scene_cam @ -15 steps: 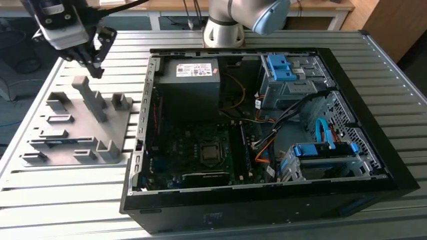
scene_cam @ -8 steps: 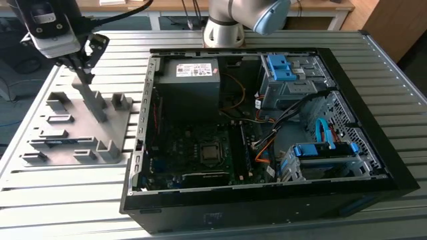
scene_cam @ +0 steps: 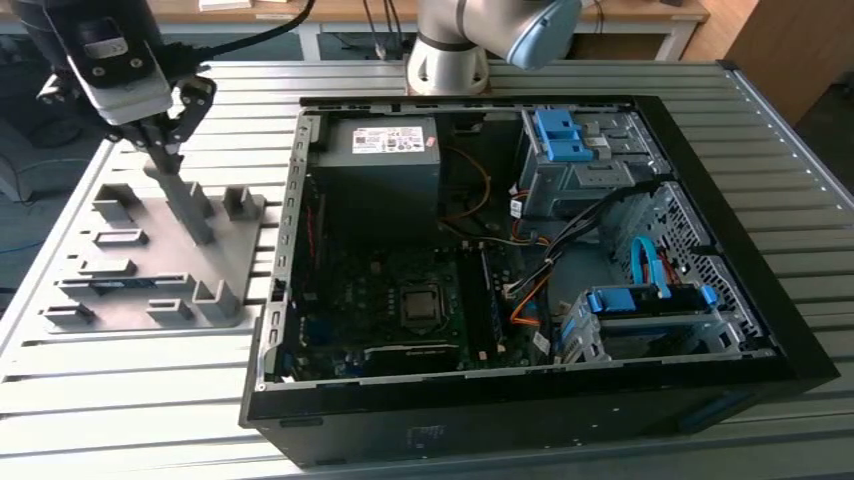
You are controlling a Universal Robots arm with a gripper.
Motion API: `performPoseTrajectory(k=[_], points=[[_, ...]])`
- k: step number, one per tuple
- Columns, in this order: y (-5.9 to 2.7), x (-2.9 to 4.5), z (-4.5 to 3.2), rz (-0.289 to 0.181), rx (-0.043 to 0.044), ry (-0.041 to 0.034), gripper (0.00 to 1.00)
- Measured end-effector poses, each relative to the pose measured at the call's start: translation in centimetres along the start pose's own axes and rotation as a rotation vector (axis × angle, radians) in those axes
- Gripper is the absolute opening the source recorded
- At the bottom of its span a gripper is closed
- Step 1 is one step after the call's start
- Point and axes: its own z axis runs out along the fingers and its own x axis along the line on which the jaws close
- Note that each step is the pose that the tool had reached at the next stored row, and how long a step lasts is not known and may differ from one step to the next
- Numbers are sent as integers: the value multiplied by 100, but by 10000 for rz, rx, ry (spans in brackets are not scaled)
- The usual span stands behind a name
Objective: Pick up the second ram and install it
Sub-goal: 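Reach for the second ram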
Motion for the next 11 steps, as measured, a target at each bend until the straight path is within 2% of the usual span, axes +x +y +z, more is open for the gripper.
performPoseTrajectory(k=[8, 11], points=[[6, 349, 160, -7, -20, -2, 10], [6, 443, 219, -13, -19, -1, 10]])
